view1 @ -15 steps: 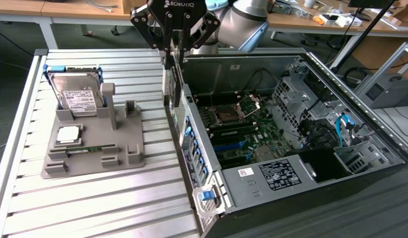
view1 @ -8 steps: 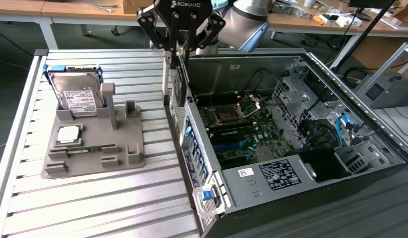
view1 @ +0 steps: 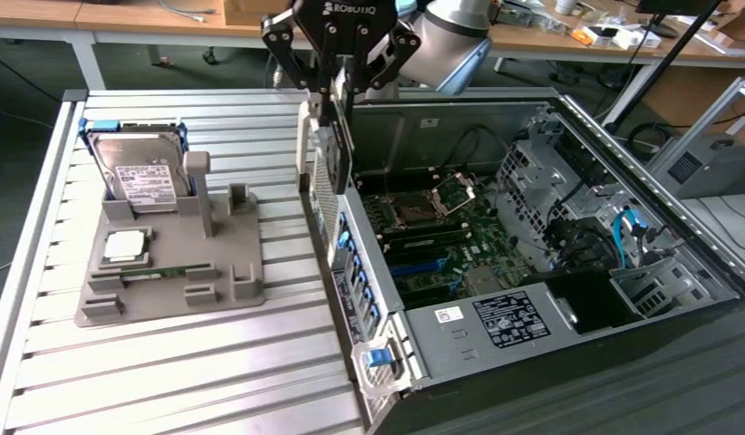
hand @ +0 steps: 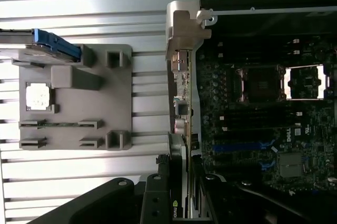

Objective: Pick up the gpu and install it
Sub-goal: 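Pick up the gpu and move the gpu toward the slot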

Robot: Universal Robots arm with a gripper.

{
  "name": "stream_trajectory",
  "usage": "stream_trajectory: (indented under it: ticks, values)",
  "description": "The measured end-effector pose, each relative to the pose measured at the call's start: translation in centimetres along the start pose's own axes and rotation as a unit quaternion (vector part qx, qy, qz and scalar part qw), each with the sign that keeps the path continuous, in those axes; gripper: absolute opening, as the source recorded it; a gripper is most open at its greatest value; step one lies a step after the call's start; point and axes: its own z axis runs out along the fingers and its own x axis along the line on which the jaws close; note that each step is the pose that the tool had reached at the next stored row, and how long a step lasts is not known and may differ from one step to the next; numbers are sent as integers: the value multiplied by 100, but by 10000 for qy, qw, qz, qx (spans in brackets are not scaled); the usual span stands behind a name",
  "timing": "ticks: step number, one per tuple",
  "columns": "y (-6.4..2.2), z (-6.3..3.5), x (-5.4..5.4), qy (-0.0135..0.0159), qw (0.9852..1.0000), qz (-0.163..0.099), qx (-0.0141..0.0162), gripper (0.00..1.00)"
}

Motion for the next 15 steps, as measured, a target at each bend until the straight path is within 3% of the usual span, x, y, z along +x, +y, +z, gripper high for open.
stream_trajectory:
  ticks: [15]
  values:
    - [-1, 2, -109, 0, 10000, 0, 0, 27]
